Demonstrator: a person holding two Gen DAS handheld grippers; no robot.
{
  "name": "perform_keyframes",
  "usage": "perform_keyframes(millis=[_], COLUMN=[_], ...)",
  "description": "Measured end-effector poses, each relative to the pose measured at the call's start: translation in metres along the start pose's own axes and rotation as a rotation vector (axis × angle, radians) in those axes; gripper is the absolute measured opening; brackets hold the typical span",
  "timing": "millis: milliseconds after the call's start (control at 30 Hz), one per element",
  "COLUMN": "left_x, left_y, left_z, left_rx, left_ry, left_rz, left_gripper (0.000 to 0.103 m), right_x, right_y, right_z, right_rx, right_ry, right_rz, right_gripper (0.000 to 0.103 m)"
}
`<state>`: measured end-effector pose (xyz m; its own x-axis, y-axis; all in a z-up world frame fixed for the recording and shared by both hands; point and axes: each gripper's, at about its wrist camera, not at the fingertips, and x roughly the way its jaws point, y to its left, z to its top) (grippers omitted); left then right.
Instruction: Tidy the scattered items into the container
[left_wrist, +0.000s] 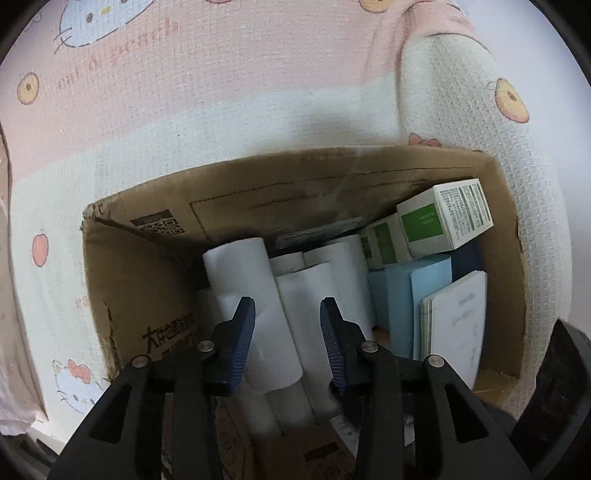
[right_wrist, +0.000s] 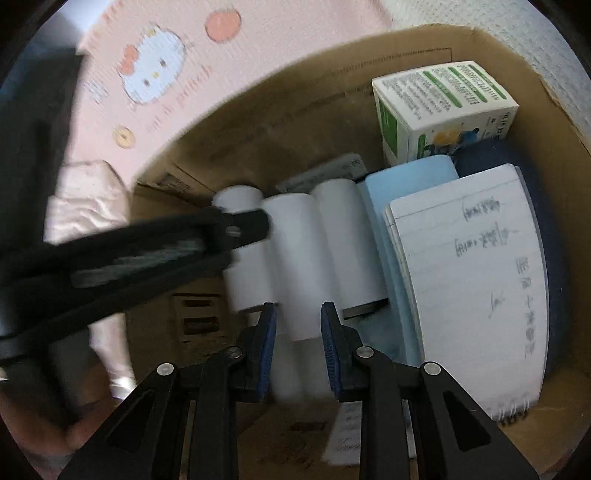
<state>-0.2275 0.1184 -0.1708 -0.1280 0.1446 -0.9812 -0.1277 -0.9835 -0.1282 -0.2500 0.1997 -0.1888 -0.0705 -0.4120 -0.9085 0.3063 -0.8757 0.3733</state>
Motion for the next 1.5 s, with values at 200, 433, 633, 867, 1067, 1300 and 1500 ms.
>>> perform_keyframes(millis=[200,433,633,867,1067,1300,1500], left_x=[-0.003,-0.004,-0.003,0.004,0.006,0.002,-0.008], left_y=[-0.003,-0.006,-0.008,-0.007,-0.005,-0.006,-0.007], left_z=[-0.003,-0.005,-0.013,-0.019,-0.021,-0.032,-0.035], left_rx=[0.009,-0.012,-0.056,-0.104,-0.128,-0.119,-0.080], left_ry=[-0.009,-0.014,-0.001,-0.004,0.001,0.001,-0.007], left_rz=[0.036,0.096,0.149,0.216,0.178,0.157,0.166], left_gripper=[0.040,0.040,0.040,0.033,0.036,0.035,0.028], right_x=[0.012,0.010,-0.041,-0.063,-0.048,-0.048,-0.046], right_y=[-0.004,-0.008,-0.028,-0.032,-0.025,-0.026,-0.011], right_z=[0.014,0.019,0.007,0.012,0.002,0.004,0.005], right_rx=[-0.012,-0.026,0.064,0.049,0.002,-0.008,-0.015], right_ry=[-0.040,-0.048,-0.166,-0.214,-0.172,-0.156,-0.135], right_rz=[0.049,0.039,0.003,-0.033,-0.032,-0.048,-0.059], right_gripper=[0.021,0.020,0.020,0.020,0.020,0.020,0.020])
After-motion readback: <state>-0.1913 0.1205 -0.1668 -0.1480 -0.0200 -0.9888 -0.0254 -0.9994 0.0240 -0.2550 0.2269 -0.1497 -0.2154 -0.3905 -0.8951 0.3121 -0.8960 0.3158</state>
